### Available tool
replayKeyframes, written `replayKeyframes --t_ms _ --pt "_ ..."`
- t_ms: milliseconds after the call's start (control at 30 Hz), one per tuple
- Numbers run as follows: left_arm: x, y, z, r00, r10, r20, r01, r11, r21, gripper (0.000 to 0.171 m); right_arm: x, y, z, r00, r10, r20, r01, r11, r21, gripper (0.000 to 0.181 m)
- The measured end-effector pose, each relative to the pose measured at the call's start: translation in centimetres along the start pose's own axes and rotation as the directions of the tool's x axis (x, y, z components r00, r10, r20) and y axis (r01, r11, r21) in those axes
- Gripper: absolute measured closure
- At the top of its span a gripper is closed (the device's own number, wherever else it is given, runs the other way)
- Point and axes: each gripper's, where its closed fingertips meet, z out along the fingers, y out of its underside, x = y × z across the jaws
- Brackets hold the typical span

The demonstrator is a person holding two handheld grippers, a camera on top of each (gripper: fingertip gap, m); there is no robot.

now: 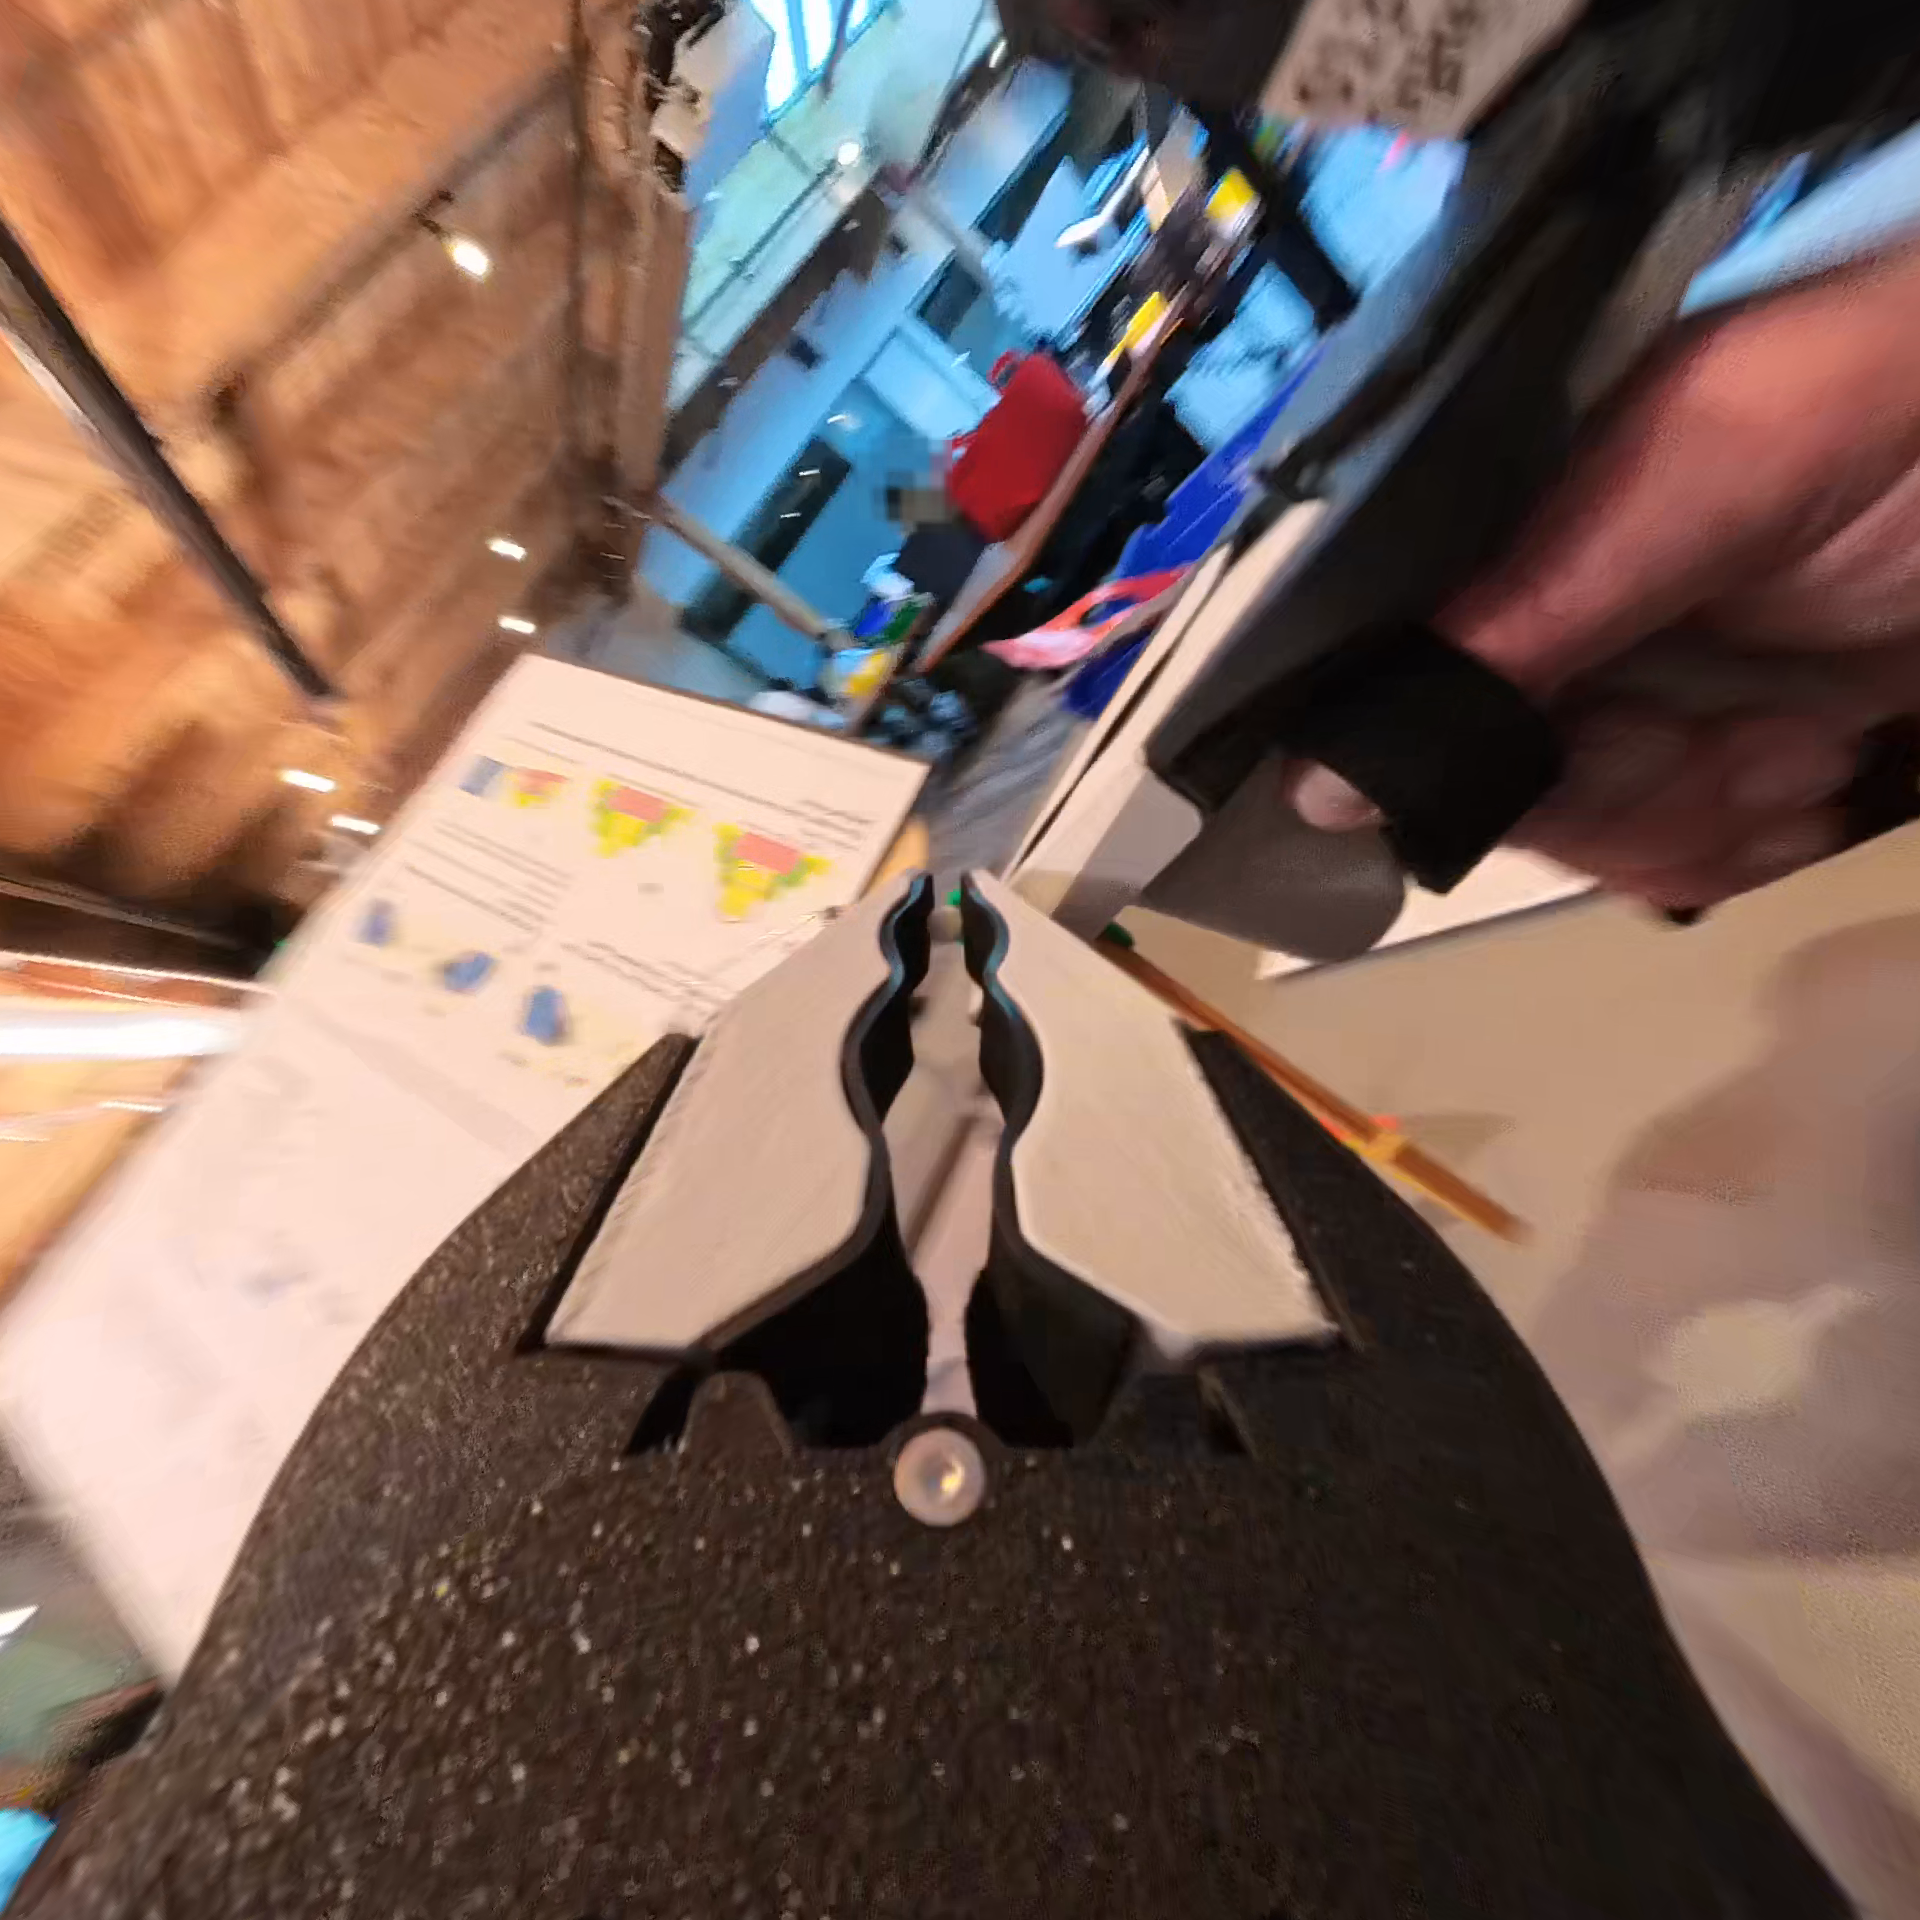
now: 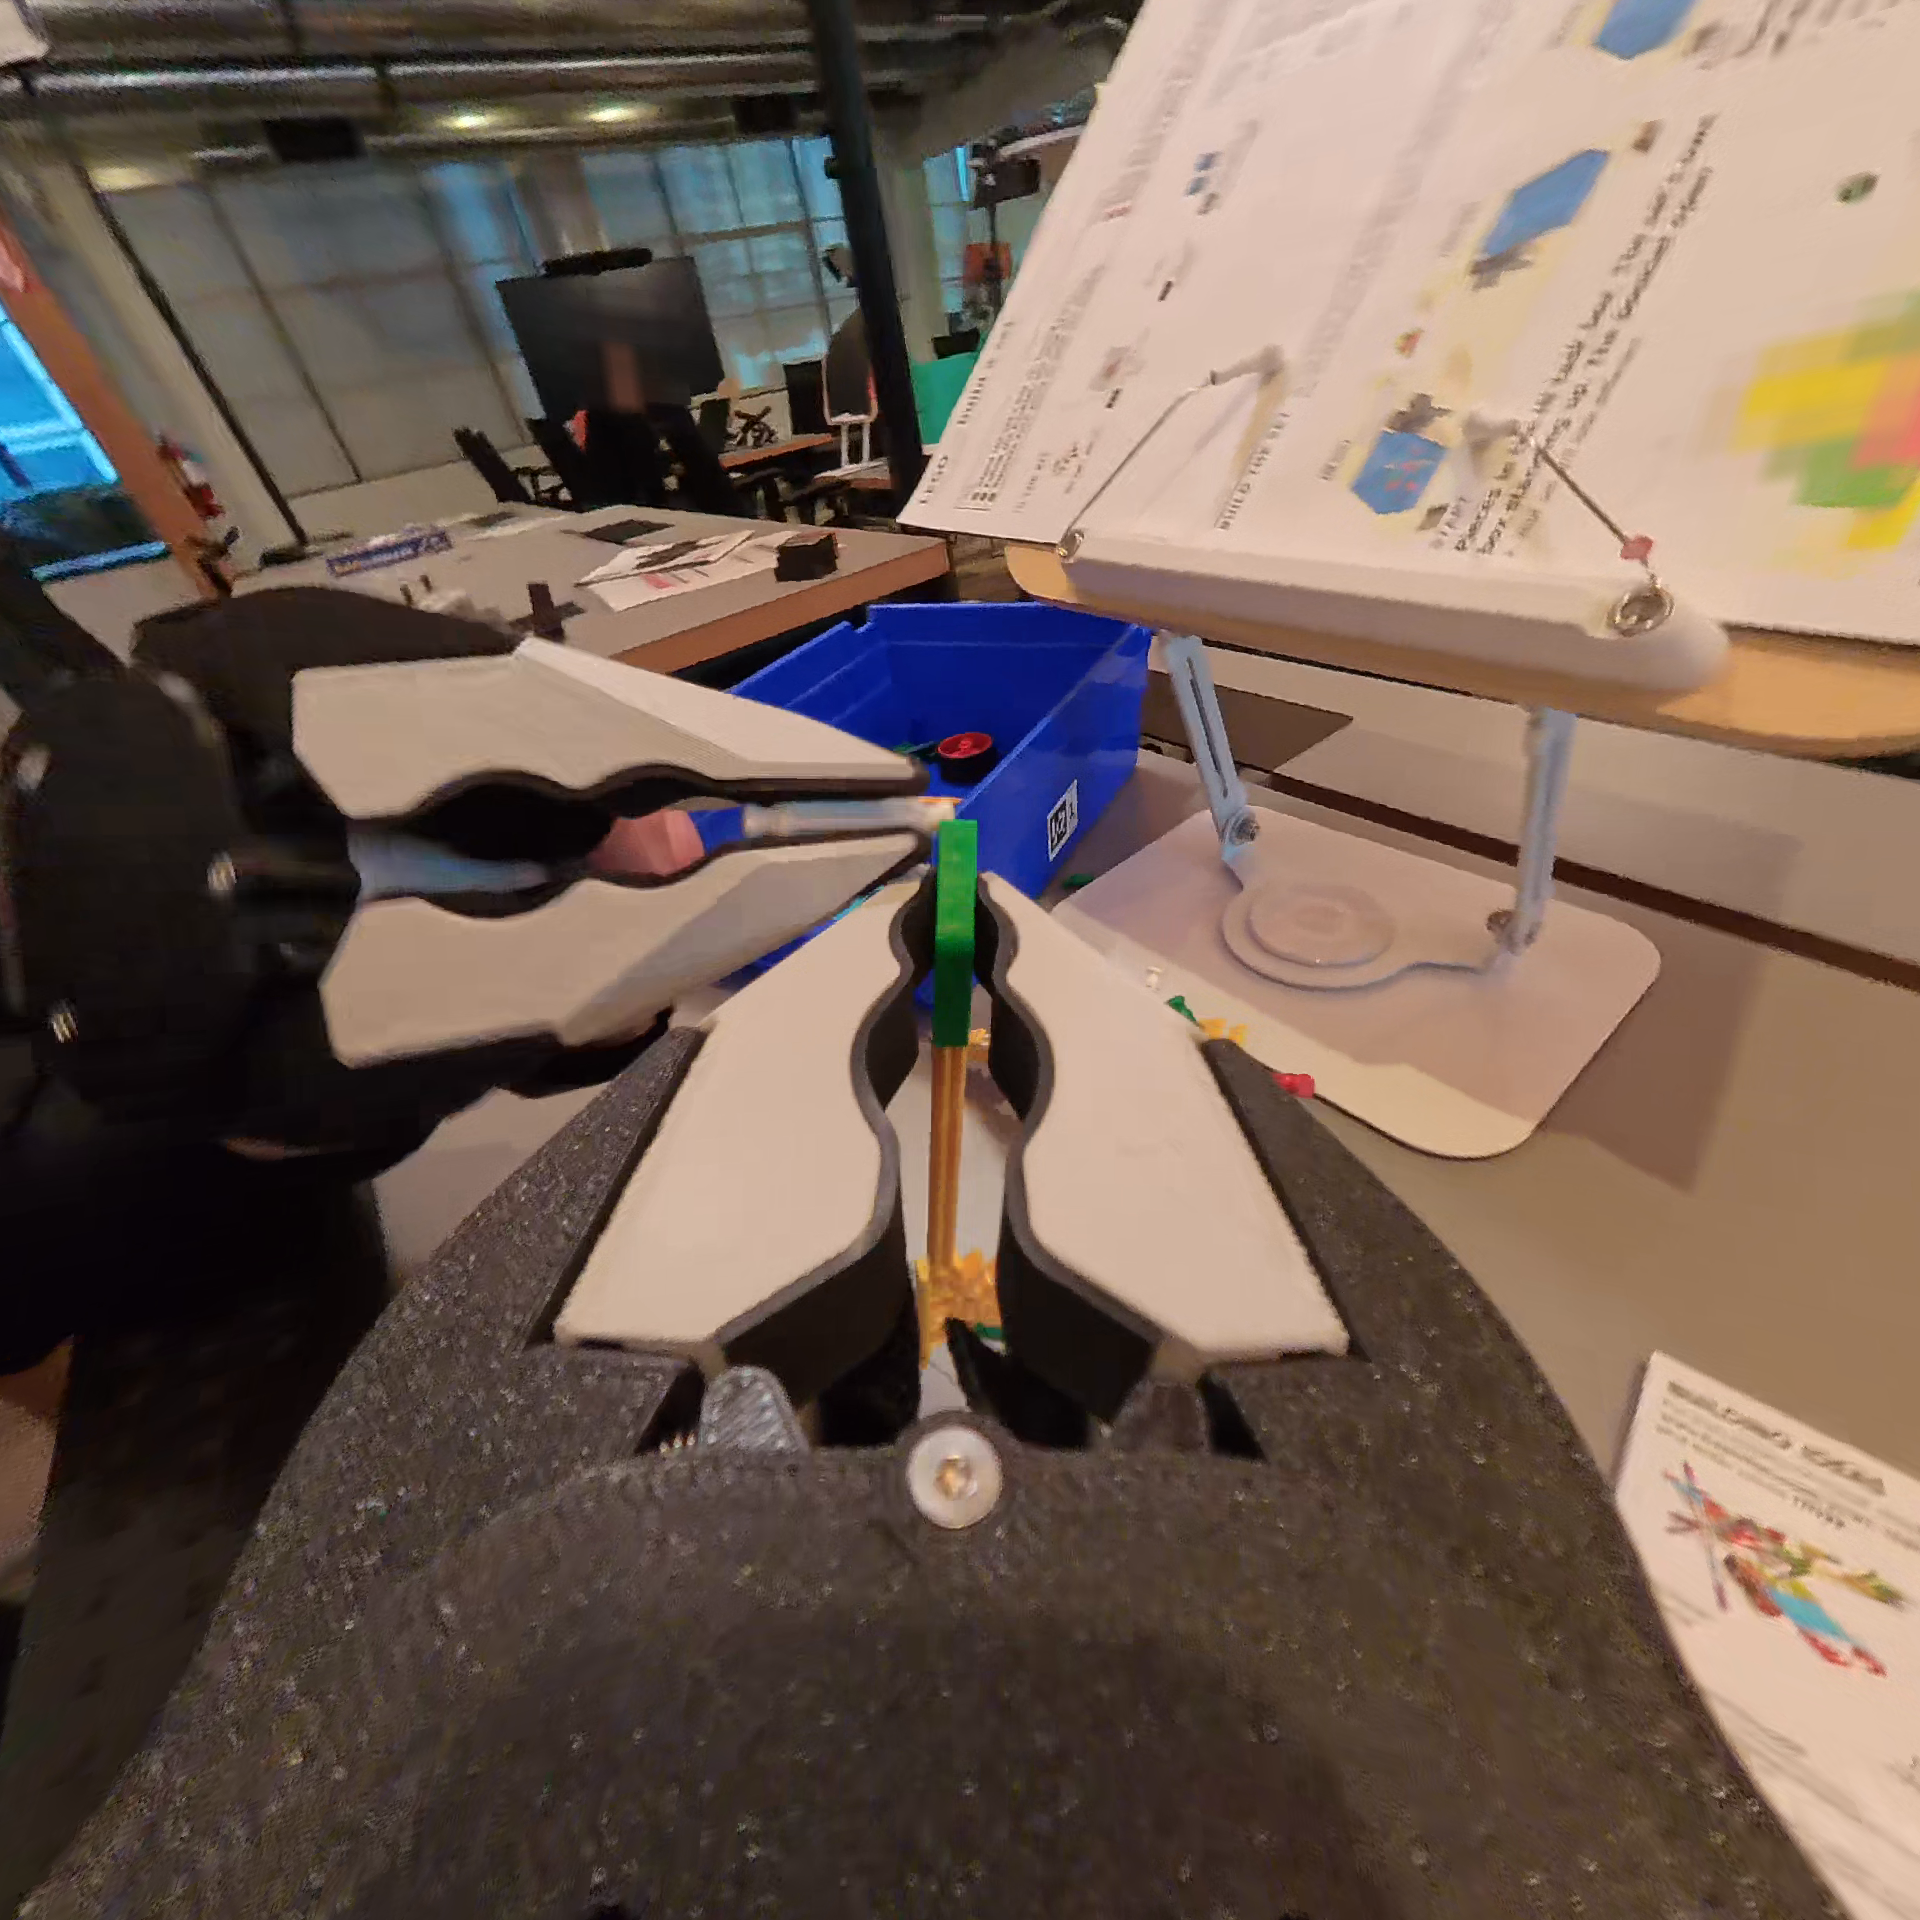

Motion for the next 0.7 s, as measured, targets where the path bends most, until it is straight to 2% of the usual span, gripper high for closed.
replayKeyframes --t_ms 33,67,133,167,233,333,367,433,500,567,633,700 --pt "-0.6 0.6 0.1 0.994 0.096 0.058 -0.093 0.995 -0.041 0.170 0.1 0.2 0.2 1.000 0.009 -0.020 -0.009 1.000 -0.006 0.179" --pt "-1.5 0.8 0.0 0.991 0.098 0.092 -0.094 0.994 -0.048 0.170 0.3 0.2 0.3 0.999 -0.005 -0.046 0.004 1.000 -0.009 0.179" --pt "-3.3 1.7 -0.4 0.997 -0.025 0.068 0.029 0.998 -0.048 0.170 0.5 0.0 0.2 0.999 0.016 -0.030 -0.016 1.000 0.007 0.179" --pt "-4.7 2.9 -0.7 0.995 -0.050 0.088 0.058 0.995 -0.086 0.169 0.8 0.0 0.1 0.999 0.028 -0.031 -0.028 1.000 0.009 0.178" --pt "-7.0 6.7 -1.5 0.992 -0.065 0.107 0.088 0.969 -0.229 0.169 1.5 0.1 -0.2 0.998 0.068 -0.016 -0.068 0.998 0.016 0.178" --pt "-8.2 15.5 -2.9 0.976 -0.190 0.110 0.219 0.837 -0.501 0.165 1.4 0.0 -0.3 0.995 0.097 0.026 -0.097 0.995 0.028 0.178" --pt "-8.3 17.6 -3.3 0.967 -0.223 0.126 0.255 0.799 -0.545 0.149 1.0 -0.2 -0.3 0.993 0.105 0.057 -0.107 0.994 0.036 0.178" --pt "-8.7 20.2 -3.9 0.958 -0.243 0.153 0.286 0.756 -0.589 0.129 0.6 -0.4 -0.3 0.989 0.115 0.088 -0.119 0.992 0.048 0.178" --pt "-9.3 20.3 -3.9 0.952 -0.254 0.172 0.307 0.761 -0.572 0.117 0.2 -0.7 -0.4 0.985 0.119 0.128 -0.128 0.990 0.060 0.178" --pt "-9.2 18.9 -3.4 0.944 -0.293 0.155 0.330 0.783 -0.528 0.106 0.2 -1.1 -0.7 0.980 0.130 0.150 -0.143 0.986 0.080 0.178" --pt "-8.5 15.5 -2.7 0.945 -0.316 0.088 0.323 0.852 -0.412 0.107 -0.1 -1.5 -1.0 0.971 0.143 0.191 -0.165 0.981 0.103 0.178" --pt "-6.0 11.0 -2.1 0.915 -0.396 -0.075 0.360 0.887 -0.291 0.111 -0.3 -2.0 -1.3 0.962 0.155 0.223 -0.186 0.974 0.126 0.178"
